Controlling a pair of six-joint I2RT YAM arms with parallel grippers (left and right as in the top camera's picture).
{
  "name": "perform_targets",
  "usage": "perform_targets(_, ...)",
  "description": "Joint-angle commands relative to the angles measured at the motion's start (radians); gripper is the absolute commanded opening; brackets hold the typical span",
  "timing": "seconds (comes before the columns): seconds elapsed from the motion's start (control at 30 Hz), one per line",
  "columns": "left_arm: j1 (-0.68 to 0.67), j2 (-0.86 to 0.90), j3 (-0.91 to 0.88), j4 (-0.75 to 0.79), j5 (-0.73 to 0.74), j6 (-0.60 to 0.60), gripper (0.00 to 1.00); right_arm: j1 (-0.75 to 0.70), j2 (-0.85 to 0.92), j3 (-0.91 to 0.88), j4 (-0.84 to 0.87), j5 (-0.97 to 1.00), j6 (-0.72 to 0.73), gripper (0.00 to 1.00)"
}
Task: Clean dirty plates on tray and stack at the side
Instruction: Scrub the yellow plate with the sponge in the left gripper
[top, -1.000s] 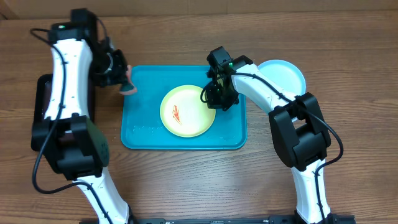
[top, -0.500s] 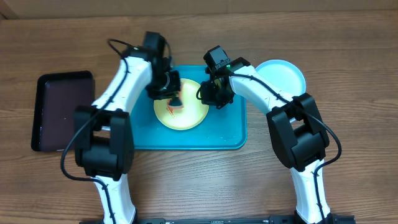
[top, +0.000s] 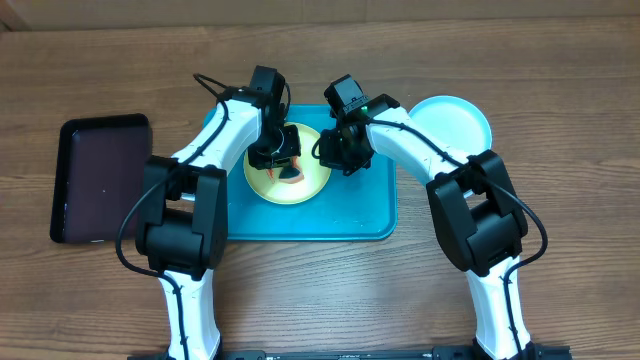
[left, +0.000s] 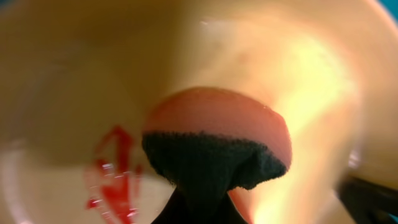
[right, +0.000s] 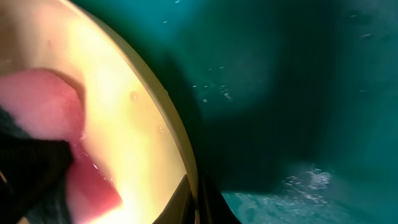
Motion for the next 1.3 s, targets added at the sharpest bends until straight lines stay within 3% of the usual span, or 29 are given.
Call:
perform_targets(0.0, 0.009, 0.027, -0.016, -0.033, -0.428, -0.014, 0.04, 0.004, 0.045, -0.034, -0.012, 0.098, 0.011, 0.04)
perform_targets(0.17, 0.009, 0.026, -0.013, -0.070, -0.645, -0.010, 0.04, 0.004, 0.045, -0.043, -0.008, 0.107, 0.012, 0.04)
perform_targets(0.33, 0.009, 0.026, -0.004, -0.092, -0.663, -0.010, 0.04, 0.004, 0.045, -0.043, -0.007, 0.107, 0.012, 0.04)
perform_targets(0.6, -0.003, 0.026, -0.010, -0.056, 0.243, 0.057, 0.04, 0.004, 0.045, -0.043, 0.007, 0.106, 0.012, 0.04)
perform_targets(0.7, -0.032, 0.026, -0.010, -0.079, 0.330, 0.103, 0.04, 0.004, 0.045, -0.043, 0.008, 0.106, 0.012, 0.04)
perform_targets(0.8, -0.062, 0.026, -0.010, -0.135, 0.263, 0.137, 0.04, 0.004, 0.045, -0.043, 0.007, 0.106, 0.012, 0.04)
perform_targets(1.0, -0.093, 0.026, -0.010, -0.205, -0.078, 0.130, 0.04, 0.004, 0.045, -0.043, 0.006, 0.106, 0.012, 0.04)
perform_targets(1.13, -0.053, 0.026, -0.010, -0.201, -0.353, 0.033, 0.04, 0.004, 0.045, -0.043, -0.008, 0.107, 0.012, 0.04)
perform_targets(1.27, 0.002, 0.026, -0.009, -0.178, -0.504, -0.011, 0.04, 0.004, 0.045, -0.043, -0.011, 0.107, 0.012, 0.04)
